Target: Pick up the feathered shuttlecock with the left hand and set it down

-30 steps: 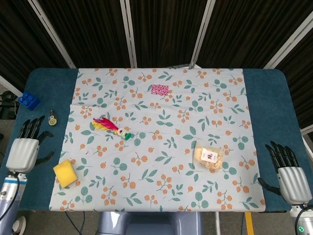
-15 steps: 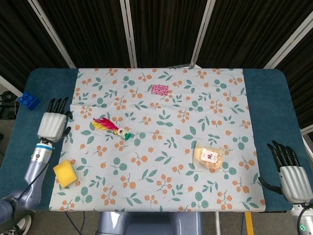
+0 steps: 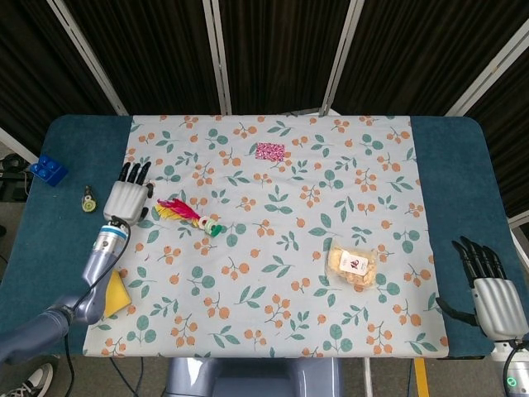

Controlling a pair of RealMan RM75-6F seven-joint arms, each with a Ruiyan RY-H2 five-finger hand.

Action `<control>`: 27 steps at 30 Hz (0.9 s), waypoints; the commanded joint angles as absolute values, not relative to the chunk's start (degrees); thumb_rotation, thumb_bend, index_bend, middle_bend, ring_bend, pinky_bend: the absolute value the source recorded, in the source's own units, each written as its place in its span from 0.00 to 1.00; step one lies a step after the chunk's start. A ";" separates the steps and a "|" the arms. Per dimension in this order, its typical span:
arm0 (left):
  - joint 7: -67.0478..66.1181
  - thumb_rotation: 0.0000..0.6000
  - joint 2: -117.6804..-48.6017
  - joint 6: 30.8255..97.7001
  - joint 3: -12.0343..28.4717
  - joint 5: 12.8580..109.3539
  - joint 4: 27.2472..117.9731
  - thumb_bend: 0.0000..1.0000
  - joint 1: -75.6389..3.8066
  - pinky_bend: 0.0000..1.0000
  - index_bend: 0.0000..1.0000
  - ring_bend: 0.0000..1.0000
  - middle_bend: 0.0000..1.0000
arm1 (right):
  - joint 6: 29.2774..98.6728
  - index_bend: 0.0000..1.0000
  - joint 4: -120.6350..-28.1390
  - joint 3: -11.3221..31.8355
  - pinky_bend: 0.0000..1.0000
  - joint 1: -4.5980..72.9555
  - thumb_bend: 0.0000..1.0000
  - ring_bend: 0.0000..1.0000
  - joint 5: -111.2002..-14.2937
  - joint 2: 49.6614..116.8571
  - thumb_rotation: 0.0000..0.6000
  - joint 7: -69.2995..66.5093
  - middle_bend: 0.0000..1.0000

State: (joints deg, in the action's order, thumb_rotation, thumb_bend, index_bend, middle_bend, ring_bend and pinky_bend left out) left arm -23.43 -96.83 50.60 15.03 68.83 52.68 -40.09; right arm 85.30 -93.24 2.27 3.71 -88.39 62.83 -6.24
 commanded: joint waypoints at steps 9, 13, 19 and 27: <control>-21.20 1.00 -103.38 48.81 14.27 68.98 44.50 0.35 -43.79 0.00 0.50 0.00 0.00 | 84.86 0.05 -93.58 2.39 0.00 3.88 0.10 0.00 -88.07 62.67 1.00 -6.90 0.00; -20.37 1.00 -105.01 48.87 13.99 69.43 42.49 0.35 -44.63 0.00 0.51 0.00 0.00 | 84.61 0.05 -93.68 2.41 0.00 3.99 0.10 0.00 -87.97 62.65 1.00 -7.02 0.00; -19.08 1.00 -106.87 49.64 13.71 69.95 40.06 0.41 -45.22 0.00 0.55 0.00 0.00 | 84.36 0.05 -93.93 2.41 0.00 4.03 0.10 0.00 -87.78 62.53 1.00 -7.22 0.00; -17.98 1.00 -107.75 49.80 13.24 70.39 38.30 0.51 -45.57 0.00 0.57 0.00 0.00 | 84.42 0.05 -93.96 2.45 0.00 4.04 0.10 0.00 -87.81 62.52 1.00 -7.30 0.00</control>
